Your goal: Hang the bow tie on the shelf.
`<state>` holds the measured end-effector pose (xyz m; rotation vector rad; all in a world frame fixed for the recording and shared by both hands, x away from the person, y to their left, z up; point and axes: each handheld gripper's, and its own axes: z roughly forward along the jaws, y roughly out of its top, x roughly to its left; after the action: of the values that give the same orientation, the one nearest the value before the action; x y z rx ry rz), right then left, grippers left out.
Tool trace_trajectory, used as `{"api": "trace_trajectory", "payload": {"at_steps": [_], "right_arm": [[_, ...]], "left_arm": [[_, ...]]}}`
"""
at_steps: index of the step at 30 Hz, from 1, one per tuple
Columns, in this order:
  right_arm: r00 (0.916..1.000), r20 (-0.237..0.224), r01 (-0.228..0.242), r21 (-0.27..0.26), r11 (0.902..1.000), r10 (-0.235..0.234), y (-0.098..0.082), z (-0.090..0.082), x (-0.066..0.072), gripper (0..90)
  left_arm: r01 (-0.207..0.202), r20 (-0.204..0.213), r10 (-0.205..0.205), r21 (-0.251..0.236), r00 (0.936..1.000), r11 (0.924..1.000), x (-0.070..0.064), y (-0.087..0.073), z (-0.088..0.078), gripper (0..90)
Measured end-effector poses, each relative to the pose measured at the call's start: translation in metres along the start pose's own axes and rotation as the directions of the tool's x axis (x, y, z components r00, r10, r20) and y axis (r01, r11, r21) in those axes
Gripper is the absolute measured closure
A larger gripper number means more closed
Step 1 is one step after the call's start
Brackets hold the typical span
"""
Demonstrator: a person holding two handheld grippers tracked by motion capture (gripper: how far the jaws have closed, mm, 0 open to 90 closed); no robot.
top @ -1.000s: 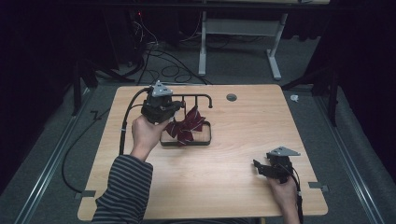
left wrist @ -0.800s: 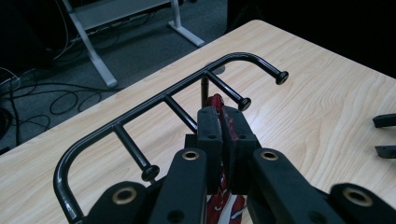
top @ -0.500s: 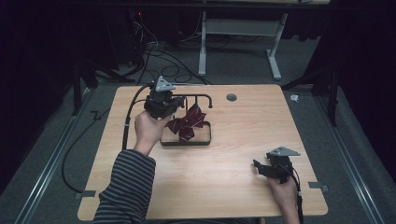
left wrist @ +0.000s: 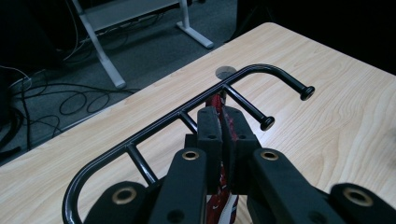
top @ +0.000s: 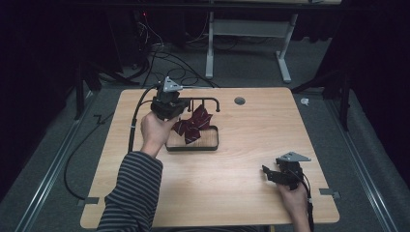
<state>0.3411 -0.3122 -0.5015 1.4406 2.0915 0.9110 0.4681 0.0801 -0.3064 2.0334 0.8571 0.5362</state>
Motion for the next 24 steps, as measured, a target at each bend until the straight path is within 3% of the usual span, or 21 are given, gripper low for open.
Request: {"api": "trace_trajectory", "payload": {"at_steps": [24], "right_arm": [[1.0,-0.001,0.001,0.0,1.0,-0.001,0.0,0.0,0.0,34.5]], "left_arm": [[0.024,-0.026,-0.023,0.034,0.9994,0.9991,0.009,-0.001,0.019,86.6]]}}
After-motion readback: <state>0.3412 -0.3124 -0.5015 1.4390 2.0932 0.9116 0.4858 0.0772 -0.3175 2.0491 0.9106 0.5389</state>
